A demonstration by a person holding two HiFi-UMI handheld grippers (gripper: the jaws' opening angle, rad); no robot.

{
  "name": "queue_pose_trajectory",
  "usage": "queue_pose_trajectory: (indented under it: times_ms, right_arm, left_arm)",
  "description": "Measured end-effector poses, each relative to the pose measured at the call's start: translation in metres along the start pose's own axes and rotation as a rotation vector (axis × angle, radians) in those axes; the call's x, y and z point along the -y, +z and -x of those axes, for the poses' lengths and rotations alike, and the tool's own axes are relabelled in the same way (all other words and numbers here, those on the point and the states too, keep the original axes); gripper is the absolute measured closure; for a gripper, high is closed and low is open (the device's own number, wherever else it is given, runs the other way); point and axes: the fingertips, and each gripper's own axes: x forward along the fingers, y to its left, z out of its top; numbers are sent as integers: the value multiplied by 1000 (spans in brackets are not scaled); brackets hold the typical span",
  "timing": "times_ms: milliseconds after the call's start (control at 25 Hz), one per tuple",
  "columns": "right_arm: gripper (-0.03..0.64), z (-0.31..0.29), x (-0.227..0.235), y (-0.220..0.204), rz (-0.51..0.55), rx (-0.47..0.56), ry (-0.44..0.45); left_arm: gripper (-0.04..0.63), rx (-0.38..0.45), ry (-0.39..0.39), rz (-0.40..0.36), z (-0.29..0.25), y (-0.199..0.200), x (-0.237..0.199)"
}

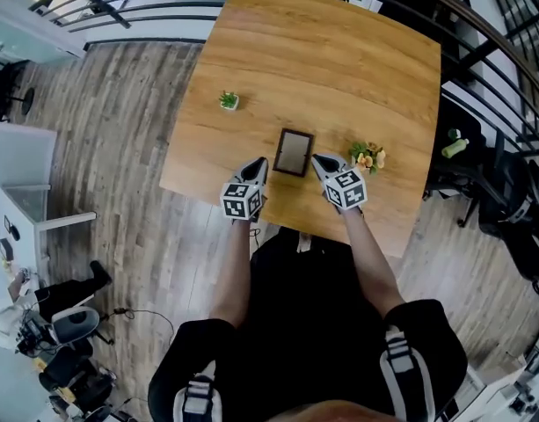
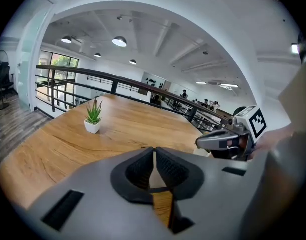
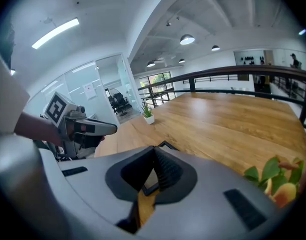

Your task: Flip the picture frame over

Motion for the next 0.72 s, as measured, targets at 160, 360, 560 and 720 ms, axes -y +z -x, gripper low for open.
queue_pose_trajectory:
  times_ms: [160, 360, 560, 720]
  right_arm:
    - [609, -7, 4, -3, -22, -6, -20]
    - [609, -12, 12, -15, -53, -20, -41]
    - [609, -14, 19, -25, -74, -34, -58]
    - [609, -15, 22, -30, -95, -38, -67]
  left_arm:
    - [563, -44, -14, -40, -16, -6, -4]
    - [560, -96, -23, -61, -34, -22, -6]
    - [482, -131, -48, -32, -47, -34, -7]
    - [465, -152, -44, -34, -54, -39, -9]
